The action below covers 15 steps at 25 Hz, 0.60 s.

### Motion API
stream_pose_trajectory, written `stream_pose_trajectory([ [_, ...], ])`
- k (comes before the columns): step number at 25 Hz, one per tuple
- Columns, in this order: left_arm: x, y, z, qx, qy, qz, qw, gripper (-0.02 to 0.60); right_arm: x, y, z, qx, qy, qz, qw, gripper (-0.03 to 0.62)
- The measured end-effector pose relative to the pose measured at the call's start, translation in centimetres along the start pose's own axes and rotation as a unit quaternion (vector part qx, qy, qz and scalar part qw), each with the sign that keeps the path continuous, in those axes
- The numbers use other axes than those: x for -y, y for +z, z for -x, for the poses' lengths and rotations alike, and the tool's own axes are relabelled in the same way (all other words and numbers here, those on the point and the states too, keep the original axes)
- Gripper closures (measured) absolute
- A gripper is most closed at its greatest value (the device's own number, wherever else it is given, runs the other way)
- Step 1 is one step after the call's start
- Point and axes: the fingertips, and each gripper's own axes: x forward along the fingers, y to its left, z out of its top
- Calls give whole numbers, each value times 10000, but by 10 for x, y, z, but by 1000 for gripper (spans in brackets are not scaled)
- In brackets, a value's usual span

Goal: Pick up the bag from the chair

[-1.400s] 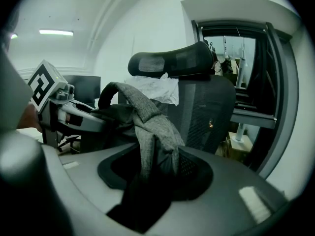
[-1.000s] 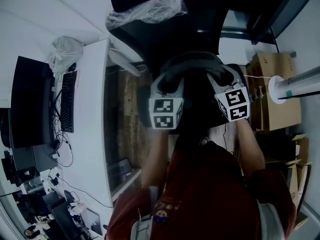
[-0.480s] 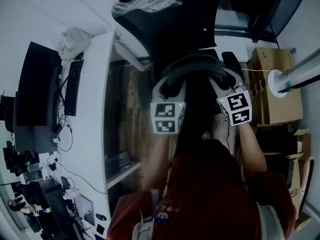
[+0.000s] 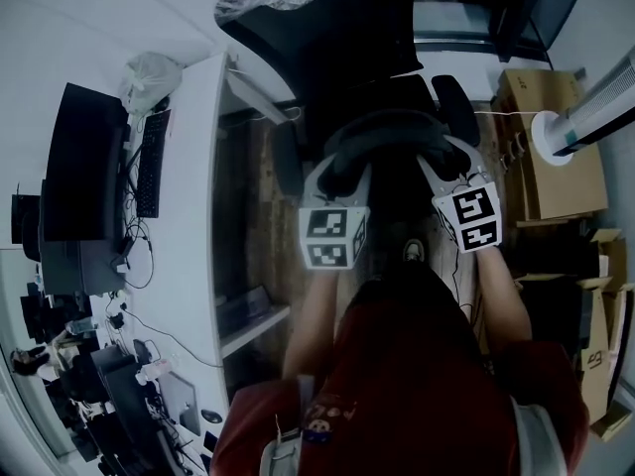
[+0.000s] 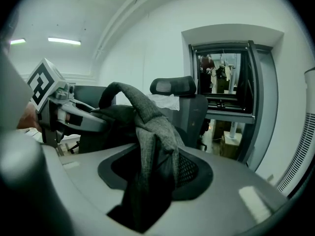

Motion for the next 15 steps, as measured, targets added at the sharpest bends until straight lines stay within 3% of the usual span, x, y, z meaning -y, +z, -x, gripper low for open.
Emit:
stream_pose_trajectory([
  [15, 20, -44, 121, 242, -16, 27, 9997, 385, -102, -14, 80, 97, -76, 175, 9998, 421],
])
